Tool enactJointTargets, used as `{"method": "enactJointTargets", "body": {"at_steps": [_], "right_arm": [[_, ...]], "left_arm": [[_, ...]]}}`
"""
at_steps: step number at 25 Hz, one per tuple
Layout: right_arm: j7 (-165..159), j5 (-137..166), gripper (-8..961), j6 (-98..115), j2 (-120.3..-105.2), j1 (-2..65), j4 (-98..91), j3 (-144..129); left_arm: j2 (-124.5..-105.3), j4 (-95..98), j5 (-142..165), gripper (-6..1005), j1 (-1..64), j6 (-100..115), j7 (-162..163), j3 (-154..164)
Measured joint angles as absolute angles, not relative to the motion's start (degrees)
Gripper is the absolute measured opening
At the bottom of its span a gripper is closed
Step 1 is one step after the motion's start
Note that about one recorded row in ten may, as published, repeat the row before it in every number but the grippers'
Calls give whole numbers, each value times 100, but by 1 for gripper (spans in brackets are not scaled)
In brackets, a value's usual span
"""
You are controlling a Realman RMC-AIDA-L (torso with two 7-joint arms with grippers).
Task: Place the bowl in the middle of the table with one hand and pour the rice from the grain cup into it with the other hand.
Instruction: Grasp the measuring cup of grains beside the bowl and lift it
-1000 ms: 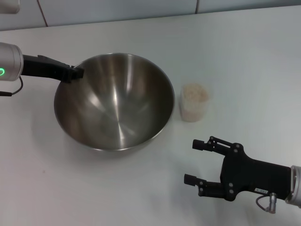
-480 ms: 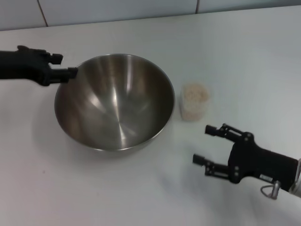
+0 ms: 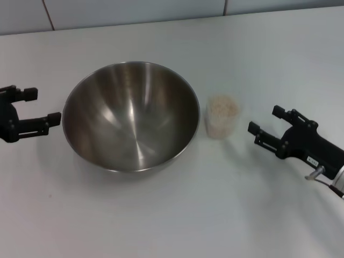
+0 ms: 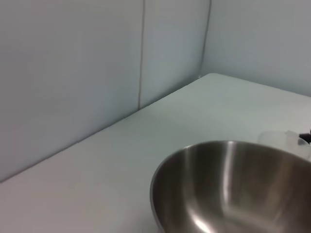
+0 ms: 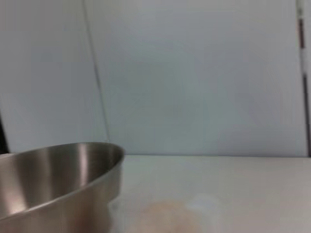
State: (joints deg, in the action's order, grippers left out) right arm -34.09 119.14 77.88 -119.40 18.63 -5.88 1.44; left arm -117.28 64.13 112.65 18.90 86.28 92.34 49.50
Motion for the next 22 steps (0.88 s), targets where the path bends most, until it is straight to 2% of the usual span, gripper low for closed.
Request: {"method": "enactJointTargets", "body": {"at_steps": [5,22], "right_arm": [[-3408,11914,768,7539,-11938,2045,-560,447],[-3398,11915,738,7182,-11932,2470,-526,757]], "left_arm": [[-11756,6411,11276,824,1835,8711,9220,4932],[-11778,6414,11312,824,1945,8848,9211,4993]]}}
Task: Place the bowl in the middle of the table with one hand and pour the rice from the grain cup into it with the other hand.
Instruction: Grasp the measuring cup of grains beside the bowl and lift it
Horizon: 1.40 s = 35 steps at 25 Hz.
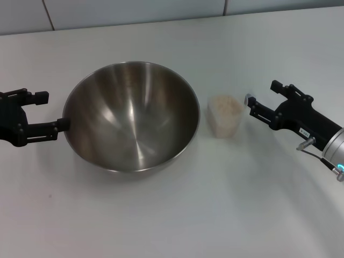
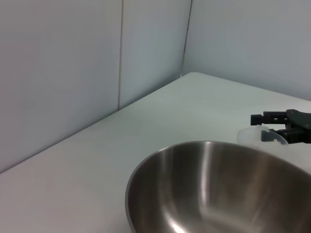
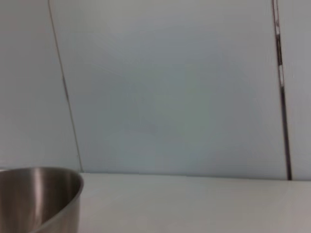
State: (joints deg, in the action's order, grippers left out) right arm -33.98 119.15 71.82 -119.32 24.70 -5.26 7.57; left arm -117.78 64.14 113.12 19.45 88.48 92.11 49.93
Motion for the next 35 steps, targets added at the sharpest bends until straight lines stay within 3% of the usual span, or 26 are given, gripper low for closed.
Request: {"method": "enactJointTargets", "body": {"at_steps": [16,23,33,35], "right_arm": [[-2989,11892,709,6673,-11942,2777,-296,760],[-2787,11891,467,6670,-11945,2788,-200,765],[-2629,11839,18,6691,-11952,2795,-156,830],[-2579,11809,17,6701,-11953,2795,-143,841]], "left_arm": [[-11777,6417,11332,824,1942,8924,9203,5001],[-11777,6416,11332,824,1956,8930,9202,5001],[-11777,6440,11330,824,1975,8982,9202,5001],[-11776,6447,11329,824,1982,8994,9202,5029]]}}
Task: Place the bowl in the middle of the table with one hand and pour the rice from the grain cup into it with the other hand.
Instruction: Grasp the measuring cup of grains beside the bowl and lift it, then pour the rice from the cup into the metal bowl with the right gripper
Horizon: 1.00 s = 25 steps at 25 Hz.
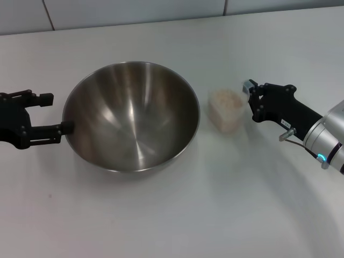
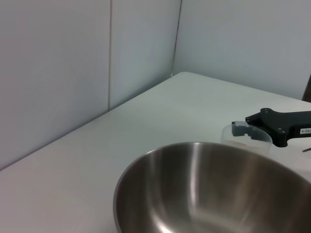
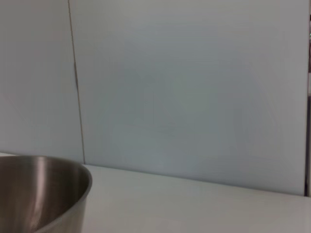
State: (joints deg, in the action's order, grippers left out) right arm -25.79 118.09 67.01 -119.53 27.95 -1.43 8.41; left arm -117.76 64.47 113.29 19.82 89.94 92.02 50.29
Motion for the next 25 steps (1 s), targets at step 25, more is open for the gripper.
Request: {"method": "enactJointTargets", "body": {"at_steps": [25], "right_arm": [[5541,10606,13,7849,-11980,3500,2025,829]], "left_arm": [[-11804,6723,11329,824,1968,9184,8902,5432]]}}
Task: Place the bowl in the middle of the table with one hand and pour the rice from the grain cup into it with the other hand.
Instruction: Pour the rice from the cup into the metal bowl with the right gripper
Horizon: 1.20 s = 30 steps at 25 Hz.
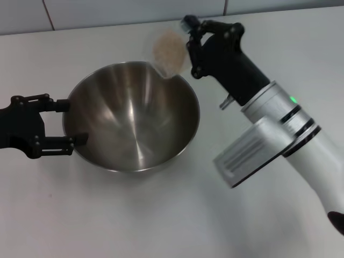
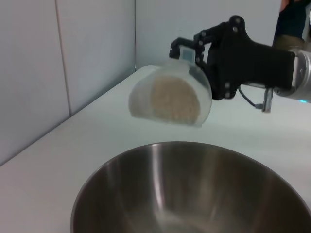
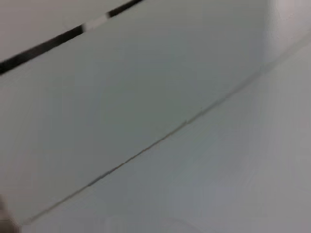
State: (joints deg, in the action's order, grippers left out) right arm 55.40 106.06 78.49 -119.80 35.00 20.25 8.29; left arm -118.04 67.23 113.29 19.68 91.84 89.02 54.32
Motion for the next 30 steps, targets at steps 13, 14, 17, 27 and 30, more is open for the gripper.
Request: {"method": "enactJointTargets", "body": {"at_steps": [13,14,17,27,30], "right_arm": [[10166,11679,11,7890,-11993,3410,2393,752],[10446,11692,11,7845,-11993,3418,2411,743],[11296,11699,11,7666,-11991,3440,2485,745],[13326,11850,13,7014,-11988,3468,2647,765],[13645,11855,12,6895,-11988,3487,2645,770]], "left_arm": [[-11804,6723,11329,824,1997,9185,8886,5432],[-11804,6721,11329,824,2000,9185,8879,5432],[-11803,6713,11329,824,2004,9185,8859,5431],[-11804,6676,11329,824,2065,9184,8851,5432],[-11803,6676,11329,824,2078,9185,8851,5436]]}}
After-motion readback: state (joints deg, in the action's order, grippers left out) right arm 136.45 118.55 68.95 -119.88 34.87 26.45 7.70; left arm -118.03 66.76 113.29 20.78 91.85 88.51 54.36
